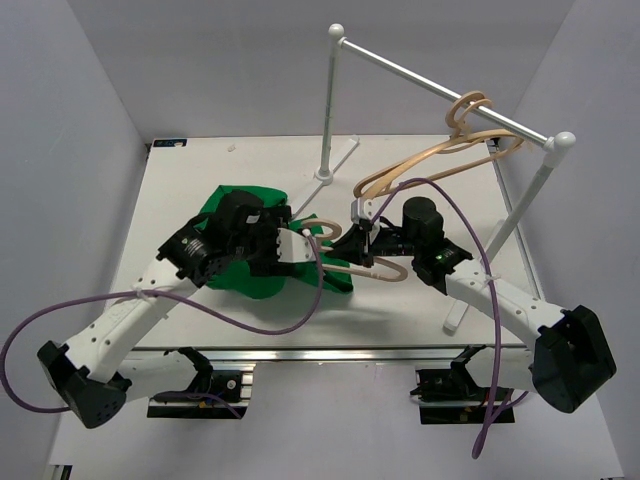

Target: Place the t-shirt on the hanger

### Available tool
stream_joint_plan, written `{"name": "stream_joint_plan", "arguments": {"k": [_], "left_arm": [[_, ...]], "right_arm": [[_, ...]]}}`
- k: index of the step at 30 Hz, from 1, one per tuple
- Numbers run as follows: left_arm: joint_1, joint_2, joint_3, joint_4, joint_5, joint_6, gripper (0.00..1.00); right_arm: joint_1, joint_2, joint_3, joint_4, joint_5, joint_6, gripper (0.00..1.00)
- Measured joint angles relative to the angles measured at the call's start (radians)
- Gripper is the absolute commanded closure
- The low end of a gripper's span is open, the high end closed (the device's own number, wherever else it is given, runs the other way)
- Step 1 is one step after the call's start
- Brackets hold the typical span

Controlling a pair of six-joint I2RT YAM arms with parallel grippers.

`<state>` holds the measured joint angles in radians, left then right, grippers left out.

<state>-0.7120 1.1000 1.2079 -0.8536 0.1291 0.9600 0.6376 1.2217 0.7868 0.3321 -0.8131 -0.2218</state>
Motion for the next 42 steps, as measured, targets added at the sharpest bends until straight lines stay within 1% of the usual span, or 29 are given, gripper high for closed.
{"name": "stream_joint_plan", "arguments": {"k": [2, 3, 5, 6, 7, 9, 10, 11, 12, 13, 14, 15, 17, 18, 19, 23, 27, 33, 39, 42], "left_arm": [[0.032, 0.031, 0.0, 0.0, 0.017, 0.001, 0.16], [0.05, 0.048, 0.0, -0.003, 0.028, 0.003, 0.25], [0.076, 0.081, 0.0, -0.01, 0.05, 0.006, 0.39], [0.082, 0.095, 0.0, -0.014, 0.061, 0.007, 0.55], [0.084, 0.108, 0.0, -0.023, 0.076, 0.007, 0.64], [0.082, 0.129, 0.0, -0.045, 0.104, 0.013, 0.78], [0.081, 0.137, 0.001, -0.054, 0.118, 0.014, 0.91], [0.082, 0.142, 0.001, -0.068, 0.127, 0.013, 0.97], [0.082, 0.146, 0.001, -0.08, 0.137, 0.019, 1.0], [0.083, 0.148, 0.002, -0.084, 0.143, 0.021, 1.0], [0.088, 0.148, 0.002, -0.086, 0.145, 0.02, 1.0], [0.09, 0.148, 0.002, -0.087, 0.144, 0.018, 1.0], [0.093, 0.142, -0.002, -0.08, 0.144, 0.012, 1.0], [0.093, 0.135, -0.006, -0.071, 0.139, 0.007, 1.0], [0.093, 0.126, -0.013, -0.055, 0.132, -0.002, 1.0], [0.09, 0.063, -0.06, 0.015, 0.099, -0.055, 1.0], [0.088, -0.033, -0.137, 0.057, 0.071, -0.102, 1.0], [0.082, -0.151, -0.204, 0.073, 0.035, -0.163, 1.0], [0.08, -0.201, -0.245, 0.038, 0.026, -0.194, 1.0], [0.08, -0.229, -0.28, 0.038, 0.02, -0.195, 1.0]], "right_arm": [[0.0, 0.0, 0.0, -0.005, -0.023, -0.012, 1.0], [0.0, 0.0, 0.0, -0.013, -0.031, -0.021, 1.0], [-0.001, 0.0, 0.0, -0.033, -0.043, -0.036, 1.0], [-0.001, 0.002, 0.001, -0.046, -0.047, -0.045, 1.0], [-0.003, 0.006, 0.002, -0.052, -0.049, -0.051, 1.0], [-0.009, 0.022, 0.014, -0.068, -0.05, -0.069, 1.0], [-0.009, 0.031, 0.024, -0.079, -0.049, -0.078, 1.0], [-0.009, 0.038, 0.034, -0.09, -0.047, -0.088, 1.0], [-0.009, 0.045, 0.043, -0.104, -0.047, -0.1, 1.0], [-0.008, 0.053, 0.051, -0.116, -0.045, -0.104, 0.99], [-0.007, 0.061, 0.06, -0.124, -0.04, -0.101, 0.83], [-0.006, 0.069, 0.07, -0.135, -0.026, -0.095, 0.7], [-0.002, 0.086, 0.1, -0.156, 0.028, -0.066, 0.61], [0.0, 0.095, 0.119, -0.167, 0.06, -0.046, 0.51], [0.003, 0.098, 0.133, -0.177, 0.091, -0.025, 0.47], [0.012, 0.09, 0.17, -0.213, 0.229, 0.077, 0.11], [0.048, 0.005, 0.142, -0.259, 0.378, 0.18, 0.11], [0.192, -0.189, 0.046, -0.342, 0.615, 0.324, 0.11], [0.331, -0.212, 0.013, -0.481, 0.792, 0.459, 0.11], [0.38, -0.221, 0.013, -0.571, 0.915, 0.515, 0.11]]}}
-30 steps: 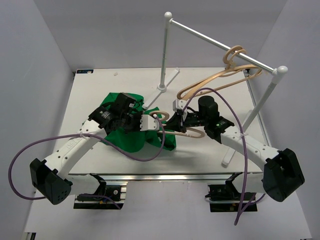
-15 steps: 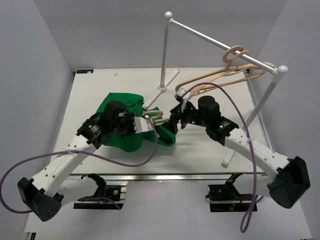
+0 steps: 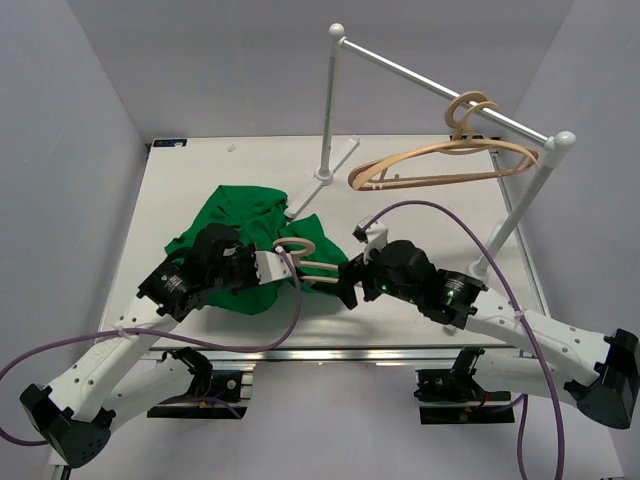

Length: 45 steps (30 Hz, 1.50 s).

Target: Place the t-shirt on the hanger

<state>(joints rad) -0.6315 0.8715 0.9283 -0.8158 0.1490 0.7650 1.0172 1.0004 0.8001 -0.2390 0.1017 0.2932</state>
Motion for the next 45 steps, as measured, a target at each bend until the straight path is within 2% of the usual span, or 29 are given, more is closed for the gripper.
{"name": "stream_joint_plan", "arguments": {"k": [5, 8, 12, 15, 19, 23, 25, 29, 35, 38, 39, 40, 44, 45], "left_arm": [[0.0, -0.012, -0.016, 0.0, -0.018, -0.005, 1.0], [0.003, -0.013, -0.017, 0.012, -0.04, -0.023, 1.0], [0.02, -0.012, -0.017, 0.039, -0.089, -0.052, 1.0], [0.025, -0.003, -0.017, 0.071, -0.131, -0.089, 1.0], [0.033, 0.021, -0.016, 0.114, -0.153, -0.147, 1.0], [0.035, 0.032, -0.014, 0.12, -0.153, -0.185, 1.0], [0.035, 0.033, -0.01, 0.117, -0.15, -0.196, 1.0], [0.041, 0.032, 0.006, 0.112, -0.126, -0.21, 1.0], [0.046, 0.032, 0.01, 0.109, -0.101, -0.218, 1.0], [0.047, 0.033, 0.013, 0.1, -0.089, -0.221, 1.0], [0.047, 0.034, 0.018, 0.094, -0.083, -0.222, 1.0], [0.047, 0.034, 0.022, 0.089, -0.079, -0.223, 1.0], [0.047, 0.032, 0.044, 0.073, -0.068, -0.227, 1.0], [0.047, 0.03, 0.048, 0.069, -0.064, -0.228, 1.0]], "right_arm": [[0.012, -0.096, 0.042, -0.203, 0.29, 0.1, 0.11], [0.013, -0.203, 0.089, -0.313, 0.397, 0.179, 0.11], [0.014, -0.323, 0.092, -0.373, 0.425, 0.268, 0.11], [0.016, -0.311, 0.031, -0.37, 0.391, 0.317, 0.11], [0.018, -0.185, -0.127, -0.236, 0.34, 0.322, 0.11], [0.018, -0.034, -0.197, -0.047, 0.341, 0.334, 0.11], [0.018, 0.043, -0.195, 0.068, 0.345, 0.337, 0.11], [0.018, 0.201, -0.117, 0.149, 0.347, 0.348, 0.11], [0.019, 0.274, -0.081, 0.264, 0.32, 0.352, 0.11], [0.019, 0.291, -0.072, 0.278, 0.325, 0.355, 0.19], [0.019, 0.304, -0.066, 0.279, 0.336, 0.358, 0.35], [0.019, 0.317, -0.059, 0.278, 0.347, 0.357, 0.42], [0.016, 0.369, -0.044, 0.271, 0.372, 0.4, 0.52], [0.01, 0.378, -0.045, 0.267, 0.374, 0.412, 0.61]]}}
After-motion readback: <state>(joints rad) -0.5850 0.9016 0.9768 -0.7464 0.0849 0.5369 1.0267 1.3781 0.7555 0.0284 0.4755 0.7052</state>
